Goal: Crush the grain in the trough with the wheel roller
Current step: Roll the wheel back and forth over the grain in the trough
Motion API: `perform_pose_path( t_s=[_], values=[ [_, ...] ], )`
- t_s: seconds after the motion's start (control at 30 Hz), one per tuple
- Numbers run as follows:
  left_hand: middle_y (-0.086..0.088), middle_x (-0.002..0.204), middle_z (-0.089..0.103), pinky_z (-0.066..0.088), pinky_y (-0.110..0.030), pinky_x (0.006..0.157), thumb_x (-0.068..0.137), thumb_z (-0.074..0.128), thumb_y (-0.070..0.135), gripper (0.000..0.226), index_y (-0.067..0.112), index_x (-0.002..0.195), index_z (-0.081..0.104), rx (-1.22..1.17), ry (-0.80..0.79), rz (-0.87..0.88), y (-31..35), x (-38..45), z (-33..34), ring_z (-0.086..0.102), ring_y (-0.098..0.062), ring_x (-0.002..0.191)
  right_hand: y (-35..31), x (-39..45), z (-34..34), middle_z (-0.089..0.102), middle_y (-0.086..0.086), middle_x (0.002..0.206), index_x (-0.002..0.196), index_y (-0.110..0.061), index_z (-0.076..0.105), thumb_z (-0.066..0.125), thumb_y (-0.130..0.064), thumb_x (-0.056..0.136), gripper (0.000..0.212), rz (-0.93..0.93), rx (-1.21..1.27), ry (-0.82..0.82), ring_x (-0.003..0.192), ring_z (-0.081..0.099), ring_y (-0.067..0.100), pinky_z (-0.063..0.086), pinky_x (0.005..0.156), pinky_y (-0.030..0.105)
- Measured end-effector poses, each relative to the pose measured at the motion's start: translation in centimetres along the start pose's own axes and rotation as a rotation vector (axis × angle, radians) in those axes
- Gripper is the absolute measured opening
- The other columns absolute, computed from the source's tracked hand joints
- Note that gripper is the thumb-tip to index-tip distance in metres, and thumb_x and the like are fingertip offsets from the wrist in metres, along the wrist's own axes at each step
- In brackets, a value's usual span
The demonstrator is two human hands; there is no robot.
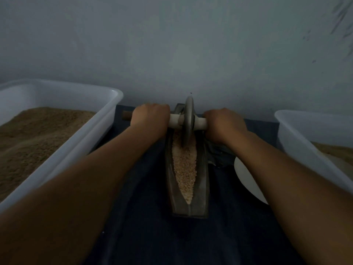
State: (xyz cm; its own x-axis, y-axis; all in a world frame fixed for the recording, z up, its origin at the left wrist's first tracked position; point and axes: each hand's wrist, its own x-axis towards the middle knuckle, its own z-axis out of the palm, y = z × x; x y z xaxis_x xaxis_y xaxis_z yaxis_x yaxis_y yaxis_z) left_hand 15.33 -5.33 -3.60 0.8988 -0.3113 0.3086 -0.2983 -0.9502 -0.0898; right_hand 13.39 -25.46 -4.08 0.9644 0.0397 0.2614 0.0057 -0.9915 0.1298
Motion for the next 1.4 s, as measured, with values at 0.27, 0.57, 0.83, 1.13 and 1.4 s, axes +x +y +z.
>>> perform_pose_path(
  t_s=[0.27, 0.57, 0.83, 1.13, 1.4],
  values=[
    [-0.004, 0.102, 0.064, 0.039, -0.036, 0.067, 0.088, 0.064, 0.026, 0.021, 0.022, 0.107, 0.056, 0.015, -0.026, 0.009, 0.2, -4.3, -1.0, 0.061, -0.026, 0.095, -0.8, -5.7, -0.3, 0.066, 0.004, 0.087, 0.091, -0.019, 0.060, 0.067, -0.029, 0.081, 0.016, -0.074, 0.015, 0.194, 0.077, 0.061, 0.027, 0.028, 0.058, 0.029],
    [0.001, 0.098, 0.064, 0.038, -0.032, 0.063, 0.086, 0.068, 0.033, 0.031, 0.021, 0.111, 0.053, 0.165, 0.031, 0.067, 0.8, -10.7, -3.9, 0.063, -0.020, 0.086, -1.8, -13.5, -2.6, 0.059, 0.006, 0.077, 0.085, -0.013, 0.057, 0.068, -0.014, 0.078, 0.013, -0.141, 0.074, 0.317, 0.067, 0.052, 0.025, 0.031, 0.063, 0.033],
    [0.005, 0.100, 0.062, 0.029, -0.027, 0.056, 0.084, 0.069, 0.036, 0.035, 0.024, 0.109, 0.049, 0.162, 0.064, 0.092, 0.9, -11.5, -4.3, 0.057, -0.015, 0.081, -1.7, -14.2, -1.5, 0.057, 0.004, 0.079, 0.088, -0.014, 0.057, 0.071, -0.017, 0.078, 0.017, -0.118, 0.126, 0.349, 0.067, 0.045, 0.019, 0.031, 0.064, 0.032],
    [-0.005, 0.111, 0.061, 0.040, -0.042, 0.081, 0.084, 0.069, 0.026, 0.038, 0.019, 0.114, 0.047, -0.024, -0.032, 0.030, 0.1, -4.2, -1.0, 0.059, -0.027, 0.101, -0.8, -6.0, 0.8, 0.062, 0.002, 0.079, 0.085, -0.019, 0.056, 0.072, -0.028, 0.075, 0.021, -0.070, -0.024, 0.327, 0.069, 0.058, 0.027, 0.020, 0.061, 0.032],
    [-0.011, 0.116, 0.059, 0.041, -0.043, 0.078, 0.086, 0.069, 0.026, 0.040, 0.016, 0.120, 0.050, -0.081, -0.162, -0.025, -0.3, 0.8, -0.9, 0.058, -0.033, 0.105, 0.4, 0.2, 0.1, 0.066, 0.002, 0.107, 0.105, -0.028, 0.064, 0.069, -0.037, 0.082, 0.025, -0.055, 0.015, 0.060, 0.095, 0.063, 0.026, 0.033, 0.062, 0.030]
  ],
)
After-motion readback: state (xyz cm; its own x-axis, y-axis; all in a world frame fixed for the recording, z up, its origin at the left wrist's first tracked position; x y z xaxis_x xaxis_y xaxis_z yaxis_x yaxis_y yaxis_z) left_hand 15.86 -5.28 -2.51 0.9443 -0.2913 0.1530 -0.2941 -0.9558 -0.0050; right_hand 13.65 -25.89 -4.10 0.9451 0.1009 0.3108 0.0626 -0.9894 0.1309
